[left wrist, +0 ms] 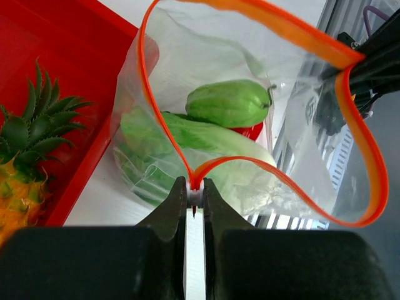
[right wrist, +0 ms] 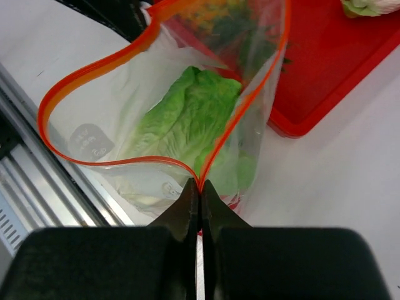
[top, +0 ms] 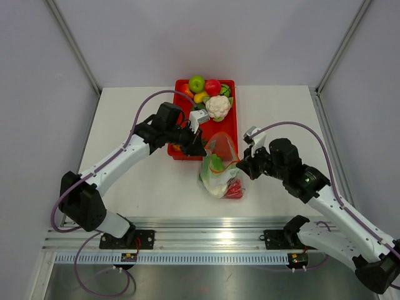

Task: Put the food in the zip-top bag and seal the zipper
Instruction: Adjust the zipper food storage bag at the center of the board.

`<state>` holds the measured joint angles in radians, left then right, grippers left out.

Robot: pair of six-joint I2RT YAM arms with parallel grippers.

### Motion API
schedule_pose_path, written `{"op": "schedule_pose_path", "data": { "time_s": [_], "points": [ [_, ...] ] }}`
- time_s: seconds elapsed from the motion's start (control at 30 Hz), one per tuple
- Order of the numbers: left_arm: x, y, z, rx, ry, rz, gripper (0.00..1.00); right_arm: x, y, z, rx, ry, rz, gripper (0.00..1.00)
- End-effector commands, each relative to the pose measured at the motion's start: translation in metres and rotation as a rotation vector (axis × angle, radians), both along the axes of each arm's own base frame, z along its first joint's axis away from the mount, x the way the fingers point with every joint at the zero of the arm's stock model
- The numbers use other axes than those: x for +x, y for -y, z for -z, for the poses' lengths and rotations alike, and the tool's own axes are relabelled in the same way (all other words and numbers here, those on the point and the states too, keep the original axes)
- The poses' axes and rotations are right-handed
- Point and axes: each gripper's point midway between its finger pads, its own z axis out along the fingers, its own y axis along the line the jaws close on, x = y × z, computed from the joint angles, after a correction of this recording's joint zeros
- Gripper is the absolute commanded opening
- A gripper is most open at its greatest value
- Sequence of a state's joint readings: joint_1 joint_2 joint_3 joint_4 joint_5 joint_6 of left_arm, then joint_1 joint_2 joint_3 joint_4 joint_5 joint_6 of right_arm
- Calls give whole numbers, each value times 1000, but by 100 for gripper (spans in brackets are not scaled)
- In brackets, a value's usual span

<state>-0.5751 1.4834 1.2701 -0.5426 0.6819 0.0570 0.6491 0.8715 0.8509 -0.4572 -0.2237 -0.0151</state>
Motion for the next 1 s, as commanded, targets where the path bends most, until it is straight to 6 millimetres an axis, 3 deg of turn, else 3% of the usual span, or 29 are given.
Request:
{"op": "schedule_pose_path", "data": {
  "time_s": [0.0,0.3,0.57,0.97],
  "points": [
    [-6,-11,-22,-9,85,-7,0,19,18,-29,12,174,114,0],
    [-12,-25,-19,11,110,-28,0,29,64,-21,-142,222,296,0],
    [-22,-23,-31,-31,106,11,0,36,91,-19,-250,253,398,0],
    [-29,-26,-25,-15,85,22,0,32,102,-18,-263,259,438,0]
  ]
}}
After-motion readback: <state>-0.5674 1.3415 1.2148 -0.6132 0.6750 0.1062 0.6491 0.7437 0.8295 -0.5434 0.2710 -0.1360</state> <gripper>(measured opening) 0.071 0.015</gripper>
